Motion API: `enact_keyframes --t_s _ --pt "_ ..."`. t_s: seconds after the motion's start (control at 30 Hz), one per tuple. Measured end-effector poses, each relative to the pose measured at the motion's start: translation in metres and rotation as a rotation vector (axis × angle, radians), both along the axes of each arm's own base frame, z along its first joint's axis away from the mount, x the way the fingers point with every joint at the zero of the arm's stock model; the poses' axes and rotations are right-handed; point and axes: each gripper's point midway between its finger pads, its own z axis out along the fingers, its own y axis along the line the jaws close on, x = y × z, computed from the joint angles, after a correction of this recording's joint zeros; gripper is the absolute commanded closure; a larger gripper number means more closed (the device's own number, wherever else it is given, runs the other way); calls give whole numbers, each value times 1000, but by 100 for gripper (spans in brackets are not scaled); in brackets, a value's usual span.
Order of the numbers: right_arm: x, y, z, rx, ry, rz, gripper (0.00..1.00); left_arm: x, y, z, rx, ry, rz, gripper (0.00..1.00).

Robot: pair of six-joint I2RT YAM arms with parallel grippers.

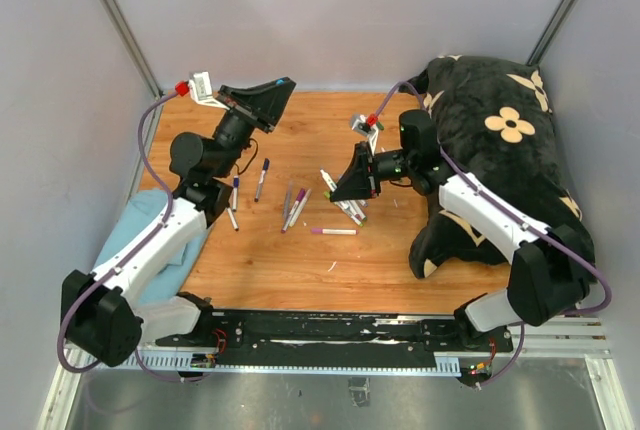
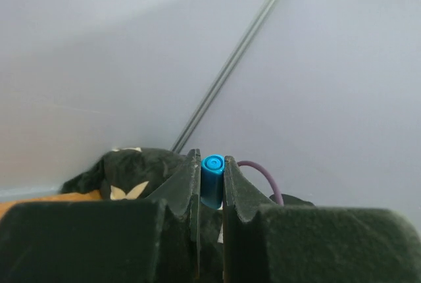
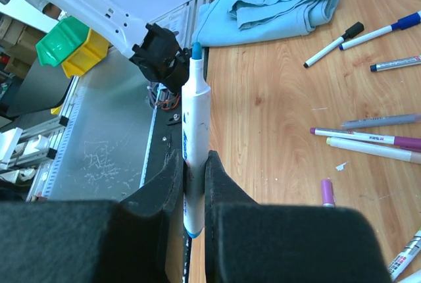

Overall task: Open the pen caps
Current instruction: Open the pen cap from the pen, then place the pen at the center of the board.

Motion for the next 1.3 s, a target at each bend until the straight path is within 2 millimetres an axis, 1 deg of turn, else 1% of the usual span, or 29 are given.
enact_keyframes --t_s 0.07,0.1,0.17,0.2,0.3,0.37,0.43,0.47,0.6,0.73,0.93,1.03,1.13,1.23,1.3 --pt "-1 -2 -3 -14 -9 2 99 -6 3 4 0 -8 4 100" --pt "0 -3 -6 -29 -22 -4 99 -7 4 3 6 -1 7 100" --pt "3 -6 -12 -59 -57 -24 99 -10 5 -6 24 23 11 100" --pt "6 -8 -15 -79 -83 -40 99 -11 6 -14 35 42 12 100" --pt "15 -17 -26 -153 -163 -106 99 -18 9 -49 69 113 8 100" --pt "23 -25 -34 -215 -228 -162 99 -24 10 -79 94 168 0 100" --pt "37 -34 -44 -289 -290 -224 99 -30 10 -109 113 225 -18 100" --pt "42 -38 -49 -319 -307 -250 99 -32 10 -121 120 248 -25 100" --pt "70 -60 -82 -487 -334 -375 97 -41 9 -176 144 376 -58 100" --pt "95 -81 -117 -650 -322 -484 92 -46 10 -200 156 444 -68 100" --pt "118 -108 -159 -846 -275 -623 90 -50 14 -223 171 508 -57 100" --pt "129 -122 -186 -959 -237 -684 91 -50 14 -234 186 541 -56 100" --pt "141 -129 -208 -1045 -208 -713 91 -48 13 -243 202 565 -55 100" --pt "151 -132 -219 -1091 -199 -735 91 -44 12 -256 229 591 -50 100" --pt "156 -134 -219 -1107 -205 -752 90 -42 11 -265 249 612 -47 100"
